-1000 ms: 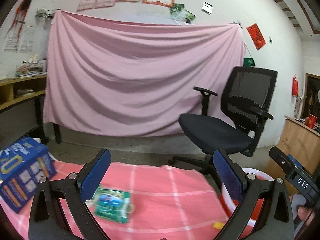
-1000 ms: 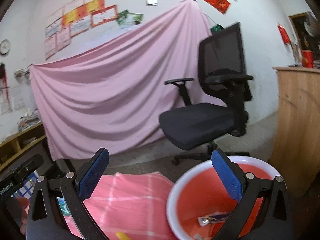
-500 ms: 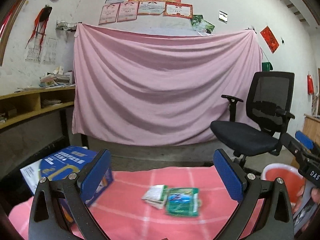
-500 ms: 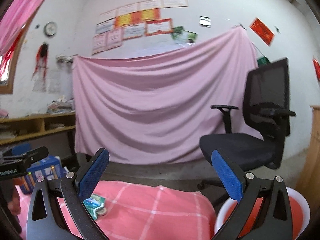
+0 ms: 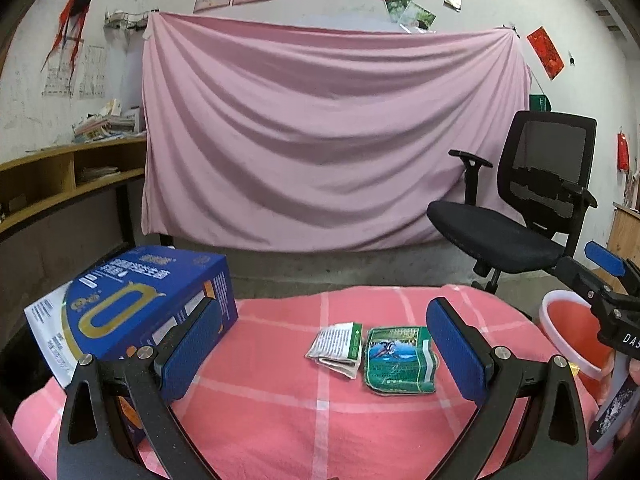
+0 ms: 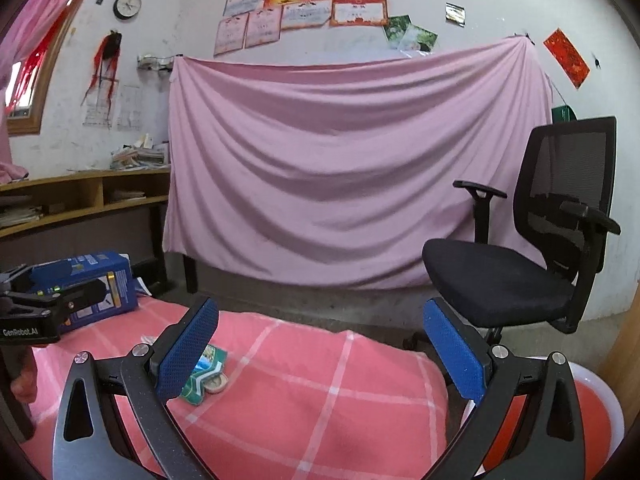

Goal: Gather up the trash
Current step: 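Lower the left gripper onto the green printed packet while the right gripper approaches the yellow cylinder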

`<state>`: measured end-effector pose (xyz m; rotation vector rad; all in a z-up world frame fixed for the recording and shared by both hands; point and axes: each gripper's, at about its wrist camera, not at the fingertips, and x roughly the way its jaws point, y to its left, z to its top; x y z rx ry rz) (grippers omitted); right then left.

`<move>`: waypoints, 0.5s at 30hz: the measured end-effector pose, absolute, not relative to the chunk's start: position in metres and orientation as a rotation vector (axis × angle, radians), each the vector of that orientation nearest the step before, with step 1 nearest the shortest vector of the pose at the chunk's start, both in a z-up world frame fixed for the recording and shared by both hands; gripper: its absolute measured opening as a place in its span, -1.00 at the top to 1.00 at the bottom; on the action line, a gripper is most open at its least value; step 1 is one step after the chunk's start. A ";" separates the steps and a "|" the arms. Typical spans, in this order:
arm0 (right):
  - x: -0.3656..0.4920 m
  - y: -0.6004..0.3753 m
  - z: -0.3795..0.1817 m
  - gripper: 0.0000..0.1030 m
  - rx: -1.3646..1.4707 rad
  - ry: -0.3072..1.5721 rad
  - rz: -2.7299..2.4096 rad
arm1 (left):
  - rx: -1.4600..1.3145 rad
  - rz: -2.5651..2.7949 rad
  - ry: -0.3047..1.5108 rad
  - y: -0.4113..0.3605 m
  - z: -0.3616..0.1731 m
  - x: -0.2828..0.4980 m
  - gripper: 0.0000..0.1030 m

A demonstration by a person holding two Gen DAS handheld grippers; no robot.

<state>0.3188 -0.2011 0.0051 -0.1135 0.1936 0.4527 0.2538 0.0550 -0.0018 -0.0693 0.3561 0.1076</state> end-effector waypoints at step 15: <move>0.341 -0.235 -0.012 -1.00 -0.089 0.495 0.389 | -0.011 -0.050 0.601 0.025 -0.018 0.301 -0.95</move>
